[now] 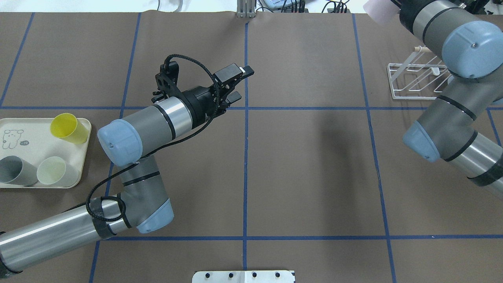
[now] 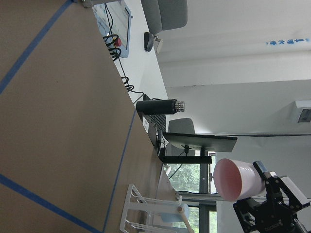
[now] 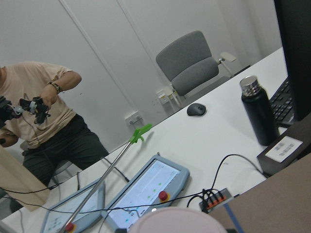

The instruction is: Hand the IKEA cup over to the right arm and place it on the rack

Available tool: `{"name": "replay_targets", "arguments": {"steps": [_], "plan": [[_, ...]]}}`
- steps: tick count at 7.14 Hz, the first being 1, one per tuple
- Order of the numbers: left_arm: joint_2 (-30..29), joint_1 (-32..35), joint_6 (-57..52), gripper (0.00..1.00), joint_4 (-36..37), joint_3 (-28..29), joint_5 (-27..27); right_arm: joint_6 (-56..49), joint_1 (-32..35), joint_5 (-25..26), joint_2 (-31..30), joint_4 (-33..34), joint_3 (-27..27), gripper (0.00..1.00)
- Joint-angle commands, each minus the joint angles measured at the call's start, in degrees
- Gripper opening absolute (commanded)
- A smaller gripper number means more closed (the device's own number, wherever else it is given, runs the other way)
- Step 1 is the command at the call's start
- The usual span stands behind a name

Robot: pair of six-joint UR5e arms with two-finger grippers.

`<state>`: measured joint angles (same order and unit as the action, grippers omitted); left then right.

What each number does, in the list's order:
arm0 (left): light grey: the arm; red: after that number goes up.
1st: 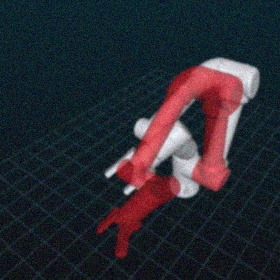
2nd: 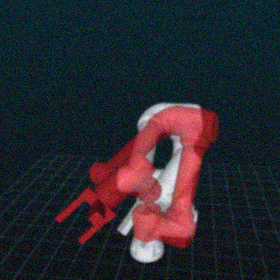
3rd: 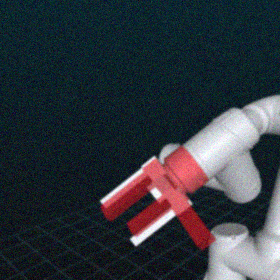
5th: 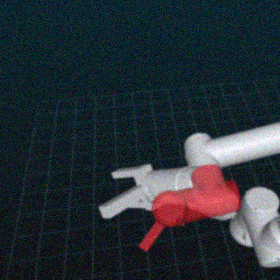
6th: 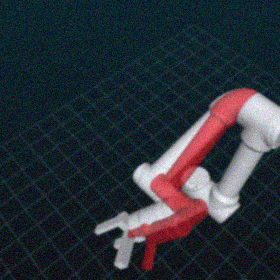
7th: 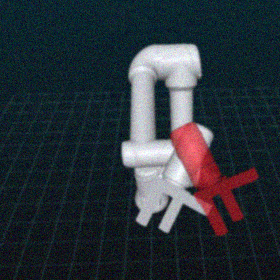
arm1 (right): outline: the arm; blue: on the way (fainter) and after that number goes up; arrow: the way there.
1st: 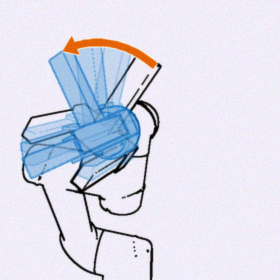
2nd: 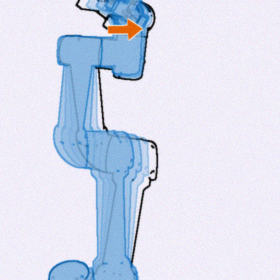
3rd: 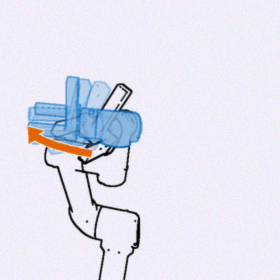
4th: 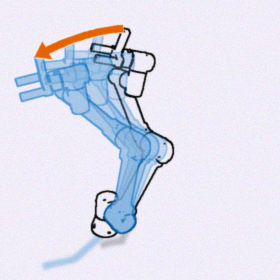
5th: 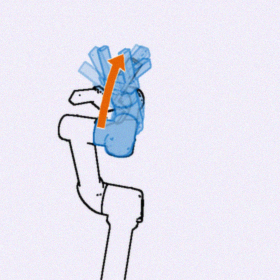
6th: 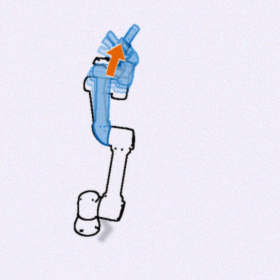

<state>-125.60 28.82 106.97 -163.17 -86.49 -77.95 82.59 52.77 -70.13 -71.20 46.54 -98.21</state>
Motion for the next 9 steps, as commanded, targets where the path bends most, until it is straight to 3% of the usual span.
{"name": "replay_targets", "arguments": {"steps": [1, 4, 6, 7, 9], "plan": [[0.0, 0.28, -6.04, 1.0, 13.51, -4.98, -0.1, -8.38, 0.75, 6.47, -7.95, 0.66, 0.04, 0.0], [0.35, 0.45, -12.13, 1.0, 31.82, -13.42, -0.18, -18.16, 2.94, 9.57, -12.65, 0.22, 0.39, 0.0], [0.35, 0.36, -12.14, 1.0, 32.12, -13.44, -0.18, -21.66, 7.33, 8.87, -9.69, 0.22, 5.8, 0.0], [0.35, 0.36, -12.14, 1.0, 32.12, -13.44, -0.18, -21.6, 7.34, 8.69, -4.27, 0.05, 11.23, 0.0], [0.44, 0.36, -12.14, 1.0, 32.12, -13.44, -0.18, -21.6, 7.26, 7.73, -2.38, -0.04, 14.88, 0.0]]}}
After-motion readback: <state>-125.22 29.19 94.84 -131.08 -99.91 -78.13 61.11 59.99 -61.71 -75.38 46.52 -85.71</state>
